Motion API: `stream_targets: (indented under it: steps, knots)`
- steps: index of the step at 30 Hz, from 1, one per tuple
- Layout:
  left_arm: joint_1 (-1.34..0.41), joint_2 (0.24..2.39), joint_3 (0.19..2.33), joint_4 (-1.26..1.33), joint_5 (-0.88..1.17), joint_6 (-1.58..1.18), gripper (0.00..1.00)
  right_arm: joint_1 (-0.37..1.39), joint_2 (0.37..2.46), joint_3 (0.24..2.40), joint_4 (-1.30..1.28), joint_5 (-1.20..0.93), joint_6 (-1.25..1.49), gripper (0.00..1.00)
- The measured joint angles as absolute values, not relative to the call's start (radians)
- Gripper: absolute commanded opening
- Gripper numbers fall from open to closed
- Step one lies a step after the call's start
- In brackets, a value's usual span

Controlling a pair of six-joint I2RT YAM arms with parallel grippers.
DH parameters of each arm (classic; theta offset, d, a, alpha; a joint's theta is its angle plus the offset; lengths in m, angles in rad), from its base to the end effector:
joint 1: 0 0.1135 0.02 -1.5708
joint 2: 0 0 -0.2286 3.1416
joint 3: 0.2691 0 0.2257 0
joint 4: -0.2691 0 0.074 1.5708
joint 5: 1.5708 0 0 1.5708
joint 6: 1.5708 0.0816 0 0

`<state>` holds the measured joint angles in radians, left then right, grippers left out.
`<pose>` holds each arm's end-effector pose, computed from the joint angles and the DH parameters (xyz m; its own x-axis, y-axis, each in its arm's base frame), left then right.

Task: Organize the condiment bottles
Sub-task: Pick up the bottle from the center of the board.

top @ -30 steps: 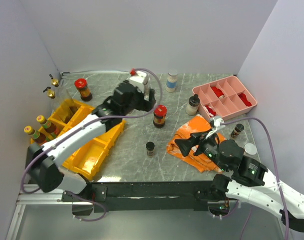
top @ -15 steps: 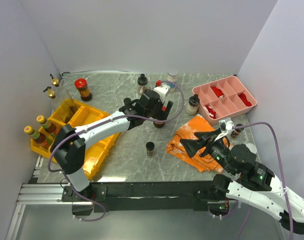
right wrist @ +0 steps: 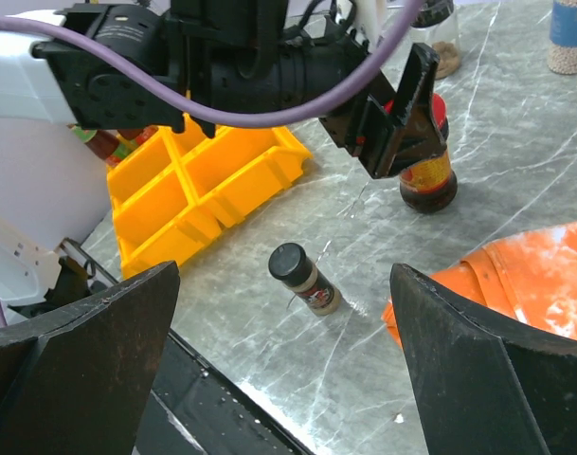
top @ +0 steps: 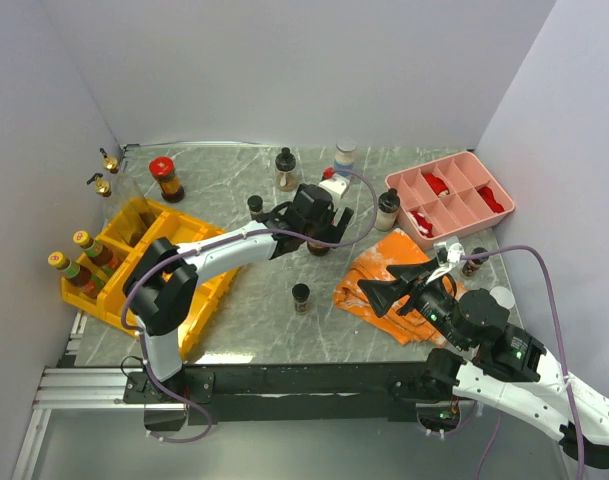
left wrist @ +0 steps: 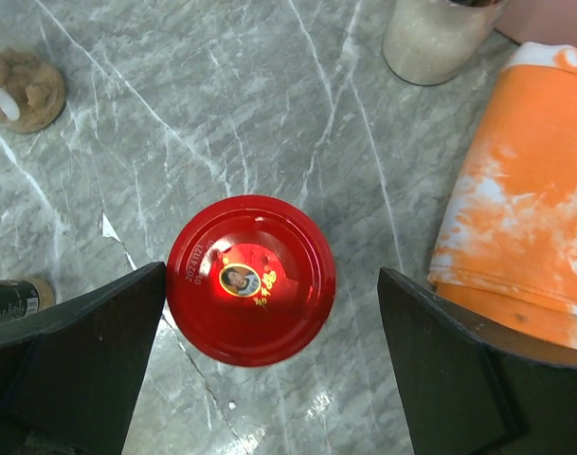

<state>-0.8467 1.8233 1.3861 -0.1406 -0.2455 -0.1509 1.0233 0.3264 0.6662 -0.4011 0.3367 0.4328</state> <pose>0.2983 -0.3074 0.2134 -0.4467 0.2850 -0.8481 0.5307 0.8476 0.0053 0.0956 0.1049 0.3066 -0.2950 0.2767 -0.9146 -0.5624 0.7236 0.4003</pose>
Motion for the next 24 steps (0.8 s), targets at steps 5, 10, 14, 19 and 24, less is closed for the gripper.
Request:
stream_targets:
  steps: [5,10,14,19,24]
  knots:
    - [-0.847,1.856,1.386,-0.119,-0.262,-0.15,0.95,1.023,0.327,0.667,-0.401,0.334,0.421,1.0]
    - [-0.847,1.879,1.386,-0.117,-0.269,-0.15,0.92,1.023,0.327,0.667,-0.4,0.333,0.417,1.0]
    - [-0.847,1.88,1.386,-0.112,-0.275,-0.144,0.74,1.023,0.327,0.667,-0.398,0.332,0.417,1.0]
    - [-0.845,1.88,1.385,-0.104,-0.281,-0.146,0.43,1.023,0.327,0.667,-0.397,0.331,0.418,1.0]
    - [-0.847,1.878,1.378,-0.094,-0.29,-0.153,0.02,1.023,0.326,0.667,-0.397,0.329,0.418,1.0]
